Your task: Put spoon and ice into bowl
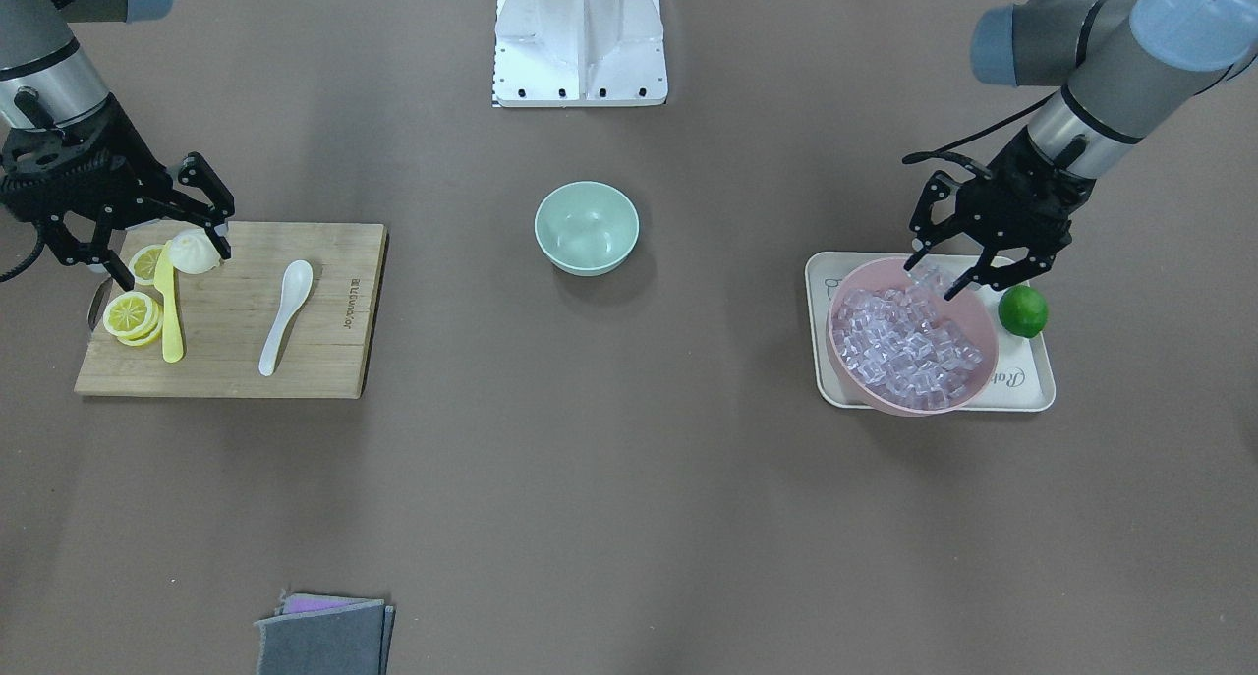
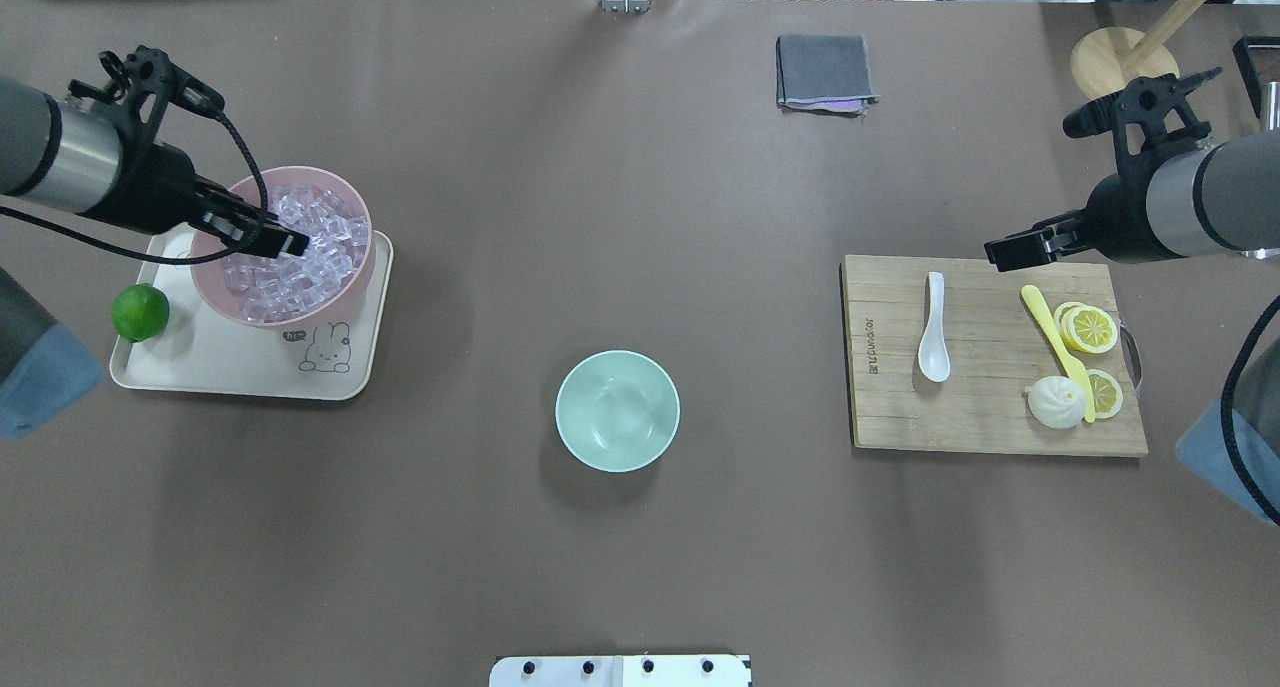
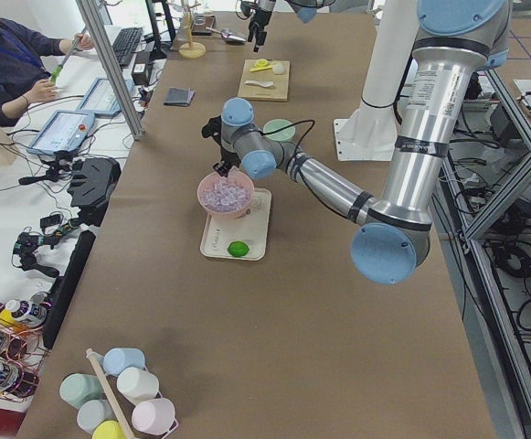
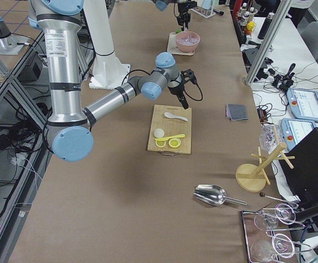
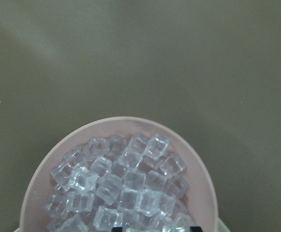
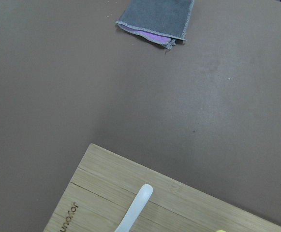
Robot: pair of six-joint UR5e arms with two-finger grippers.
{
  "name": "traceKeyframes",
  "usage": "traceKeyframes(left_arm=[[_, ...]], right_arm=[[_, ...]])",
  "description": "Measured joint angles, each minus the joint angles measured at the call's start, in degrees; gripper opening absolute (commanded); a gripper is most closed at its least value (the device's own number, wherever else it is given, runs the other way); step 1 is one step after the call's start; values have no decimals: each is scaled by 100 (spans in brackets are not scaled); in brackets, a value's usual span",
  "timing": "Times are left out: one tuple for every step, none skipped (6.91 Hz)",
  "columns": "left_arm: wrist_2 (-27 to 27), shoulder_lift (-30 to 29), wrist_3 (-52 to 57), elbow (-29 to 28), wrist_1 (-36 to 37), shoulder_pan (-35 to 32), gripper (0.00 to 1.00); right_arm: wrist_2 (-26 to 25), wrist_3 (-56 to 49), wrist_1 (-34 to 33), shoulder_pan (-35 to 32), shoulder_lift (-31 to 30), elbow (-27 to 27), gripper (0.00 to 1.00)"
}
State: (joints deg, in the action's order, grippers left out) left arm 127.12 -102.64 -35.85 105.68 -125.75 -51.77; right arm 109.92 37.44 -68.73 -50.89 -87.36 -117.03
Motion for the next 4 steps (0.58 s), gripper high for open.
traceKeyframes(left_arm=[[-82, -136, -1160, -57, -540, 361, 0], [-355, -373, -2152, -130, -928, 768, 0], [-895, -618, -2816, -203, -1148, 1255, 0], [-1627, -875, -3212, -314, -1236, 1802, 0]], right_arm=[[2, 277, -2, 6, -5, 9, 100], [5, 522, -6, 14, -8, 19, 100], [7, 653, -7, 21, -9, 34, 100], [5, 729, -6, 23, -9, 57, 100]])
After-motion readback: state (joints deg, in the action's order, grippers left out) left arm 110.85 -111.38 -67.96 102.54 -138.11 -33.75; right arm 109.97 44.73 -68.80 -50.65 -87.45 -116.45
